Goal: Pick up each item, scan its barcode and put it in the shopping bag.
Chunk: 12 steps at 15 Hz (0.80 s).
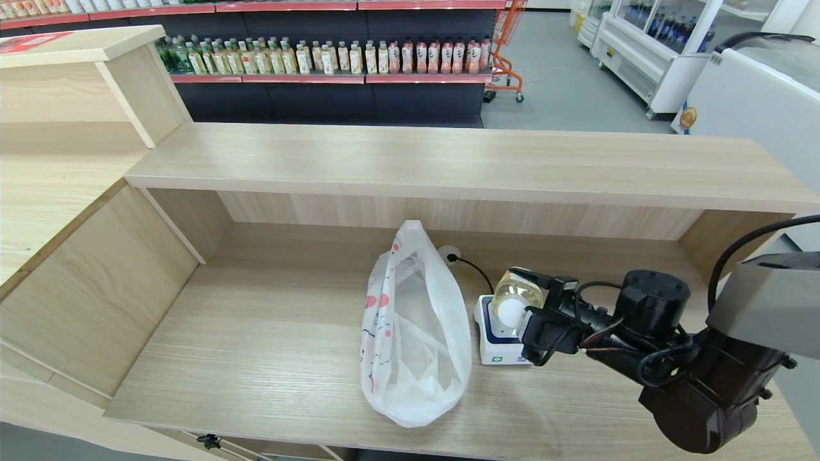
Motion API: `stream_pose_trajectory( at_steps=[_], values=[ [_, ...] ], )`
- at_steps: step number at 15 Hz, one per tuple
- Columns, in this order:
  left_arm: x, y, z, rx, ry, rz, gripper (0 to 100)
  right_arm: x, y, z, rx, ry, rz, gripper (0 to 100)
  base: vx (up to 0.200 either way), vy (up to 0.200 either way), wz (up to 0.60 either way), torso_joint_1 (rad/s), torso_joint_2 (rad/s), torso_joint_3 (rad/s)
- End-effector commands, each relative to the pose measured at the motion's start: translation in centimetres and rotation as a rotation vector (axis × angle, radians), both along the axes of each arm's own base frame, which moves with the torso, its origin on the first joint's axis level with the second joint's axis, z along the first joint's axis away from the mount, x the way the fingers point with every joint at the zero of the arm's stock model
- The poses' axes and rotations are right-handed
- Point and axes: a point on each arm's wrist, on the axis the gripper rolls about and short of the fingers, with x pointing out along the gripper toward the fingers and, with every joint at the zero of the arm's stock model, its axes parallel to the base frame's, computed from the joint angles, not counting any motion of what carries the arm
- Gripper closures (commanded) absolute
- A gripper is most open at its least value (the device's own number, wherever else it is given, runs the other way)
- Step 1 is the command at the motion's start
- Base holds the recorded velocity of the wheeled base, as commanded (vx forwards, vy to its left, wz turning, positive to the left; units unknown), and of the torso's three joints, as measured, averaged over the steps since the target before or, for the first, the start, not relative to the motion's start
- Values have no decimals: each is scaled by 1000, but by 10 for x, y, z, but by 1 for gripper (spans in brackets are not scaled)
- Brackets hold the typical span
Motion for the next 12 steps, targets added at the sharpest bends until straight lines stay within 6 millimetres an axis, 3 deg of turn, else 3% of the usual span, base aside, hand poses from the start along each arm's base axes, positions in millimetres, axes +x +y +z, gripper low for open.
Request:
stream_pose_trajectory(
  at_steps=[1, 6, 12],
  values=[
    [0, 0, 0, 0, -1, 1, 0, 2, 2, -8, -9, 17, 4, 100, 0, 0, 0, 0, 0, 0],
    [0, 0, 0, 0, -1, 1, 0, 13, 11, -16, -12, 8, 19, 100, 0, 0, 0, 0, 0, 0],
    [0, 0, 0, 0, -1, 1, 0, 12, 19, -23, -20, 24, 39, 100, 0, 0, 0, 0, 0, 0]
  ],
)
